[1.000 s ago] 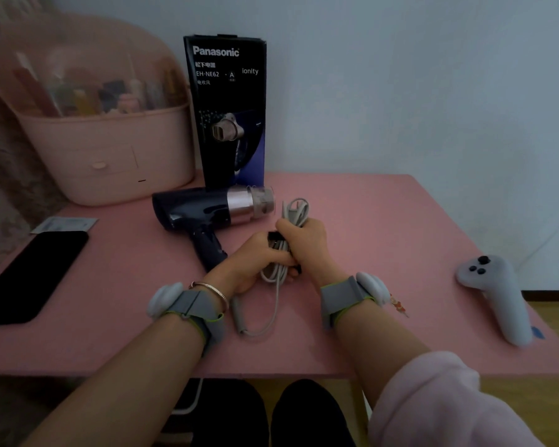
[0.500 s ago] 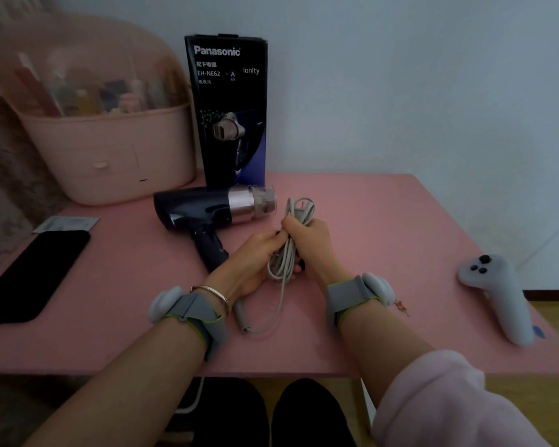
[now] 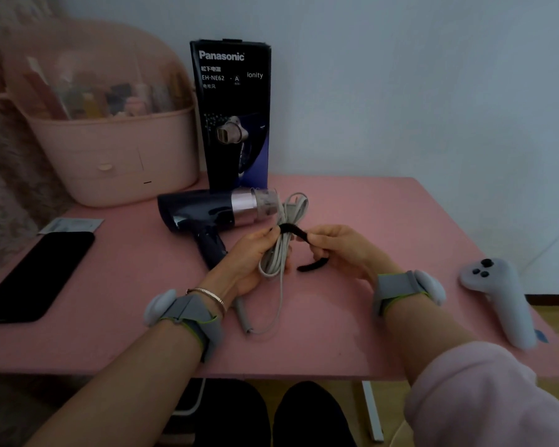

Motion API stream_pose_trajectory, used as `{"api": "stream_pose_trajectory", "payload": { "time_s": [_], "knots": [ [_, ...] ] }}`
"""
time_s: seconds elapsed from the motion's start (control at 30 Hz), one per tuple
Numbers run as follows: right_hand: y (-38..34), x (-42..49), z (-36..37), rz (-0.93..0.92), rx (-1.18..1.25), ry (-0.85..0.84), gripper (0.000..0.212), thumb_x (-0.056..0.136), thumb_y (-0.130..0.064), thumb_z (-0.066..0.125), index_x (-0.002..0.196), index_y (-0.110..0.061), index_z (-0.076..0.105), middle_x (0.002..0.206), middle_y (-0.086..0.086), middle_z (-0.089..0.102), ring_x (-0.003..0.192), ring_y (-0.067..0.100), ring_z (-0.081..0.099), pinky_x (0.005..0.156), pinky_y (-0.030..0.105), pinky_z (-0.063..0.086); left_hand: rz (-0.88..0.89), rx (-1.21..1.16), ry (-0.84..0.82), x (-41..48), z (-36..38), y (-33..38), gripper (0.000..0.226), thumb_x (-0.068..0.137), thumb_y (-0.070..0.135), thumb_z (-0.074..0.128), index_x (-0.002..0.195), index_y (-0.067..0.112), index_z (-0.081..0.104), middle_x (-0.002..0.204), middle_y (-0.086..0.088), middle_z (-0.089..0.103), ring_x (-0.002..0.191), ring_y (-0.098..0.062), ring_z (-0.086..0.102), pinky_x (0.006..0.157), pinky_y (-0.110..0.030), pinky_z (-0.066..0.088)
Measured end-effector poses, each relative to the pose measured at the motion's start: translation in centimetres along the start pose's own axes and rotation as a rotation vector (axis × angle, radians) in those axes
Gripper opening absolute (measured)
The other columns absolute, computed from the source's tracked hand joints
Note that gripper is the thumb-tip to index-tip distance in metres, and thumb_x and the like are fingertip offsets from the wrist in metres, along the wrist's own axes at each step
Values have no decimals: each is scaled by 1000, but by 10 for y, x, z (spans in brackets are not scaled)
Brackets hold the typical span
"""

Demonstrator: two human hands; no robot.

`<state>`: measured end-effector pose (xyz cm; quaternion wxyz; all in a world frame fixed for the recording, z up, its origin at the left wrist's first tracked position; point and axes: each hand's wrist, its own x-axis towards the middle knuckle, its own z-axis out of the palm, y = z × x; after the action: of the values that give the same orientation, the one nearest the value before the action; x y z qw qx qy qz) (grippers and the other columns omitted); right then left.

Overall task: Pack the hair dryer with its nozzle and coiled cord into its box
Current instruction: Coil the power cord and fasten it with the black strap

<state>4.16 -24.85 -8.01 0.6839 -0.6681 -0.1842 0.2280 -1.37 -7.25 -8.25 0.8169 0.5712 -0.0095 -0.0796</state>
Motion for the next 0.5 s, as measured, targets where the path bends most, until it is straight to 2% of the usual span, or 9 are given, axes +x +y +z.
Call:
{"api": "stream_pose_trajectory", "payload": {
  "time_s": [0.13, 0.2, 0.23, 0.33, 0.37, 0.43, 0.47, 0.5],
  "knots": [
    [-10, 3, -5, 33, -233, -15, 21, 83, 8, 55, 76, -5, 69, 54, -7, 68, 53, 4, 58, 61, 14, 50, -5, 1, -78, -4, 4, 0, 26, 97, 19, 38, 87, 6, 59, 54, -3, 63, 44, -15, 59, 46, -26, 53],
    [-14, 8, -1, 30, -319, 24, 15, 80, 10, 59, 89, 4, 70, 56, -8, 70, 56, 1, 61, 67, 16, 52, -3, 14, -126, -5, 5, 0, 27, 97, 19, 36, 89, 6, 59, 55, -3, 62, 45, -15, 60, 47, -26, 54],
    [-17, 11, 2, 15, -348, 48, 19, 79, 9, 61, 97, 9, 68, 60, -7, 72, 56, 0, 62, 67, 15, 53, -3, 17, -146, -6, 5, 1, 27, 97, 18, 36, 90, 7, 59, 55, -3, 62, 45, -15, 60, 47, -26, 54],
    [-24, 16, 11, -39, -428, 112, 29, 78, 8, 64, 106, 13, 64, 94, 17, 70, 64, 1, 63, 66, 10, 53, -13, 4, -198, -7, 3, 4, 22, 94, 20, 41, 92, 7, 59, 56, -2, 62, 48, -13, 59, 49, -25, 53],
    [-25, 17, 12, -49, -457, 122, 30, 78, 9, 63, 108, 14, 62, 105, 25, 67, 70, 7, 63, 68, 11, 53, -17, 7, -216, -8, 3, 4, 21, 90, 22, 44, 93, 8, 60, 57, -2, 63, 49, -12, 60, 49, -24, 53],
    [-28, 18, 13, -37, -516, 135, 34, 82, 10, 57, 116, 14, 56, 121, 34, 58, 92, 28, 62, 81, 22, 48, -23, 24, -263, -10, 3, 5, 23, 84, 26, 49, 95, 10, 61, 60, -1, 65, 51, -11, 61, 49, -22, 53],
    [-30, 17, 11, -31, -574, 131, 38, 84, 9, 55, 122, 11, 51, 127, 32, 54, 106, 36, 58, 83, 22, 45, -24, 38, -287, -11, 3, 5, 24, 83, 26, 49, 96, 10, 61, 62, -1, 67, 52, -11, 62, 49, -22, 52],
    [-28, 20, 7, -26, -579, 123, 41, 85, 8, 54, 126, 9, 48, 132, 30, 51, 117, 39, 53, 80, 14, 44, -22, 51, -307, -11, 4, 5, 24, 85, 25, 48, 98, 10, 61, 65, -2, 69, 53, -11, 62, 49, -21, 52]
  ]
}}
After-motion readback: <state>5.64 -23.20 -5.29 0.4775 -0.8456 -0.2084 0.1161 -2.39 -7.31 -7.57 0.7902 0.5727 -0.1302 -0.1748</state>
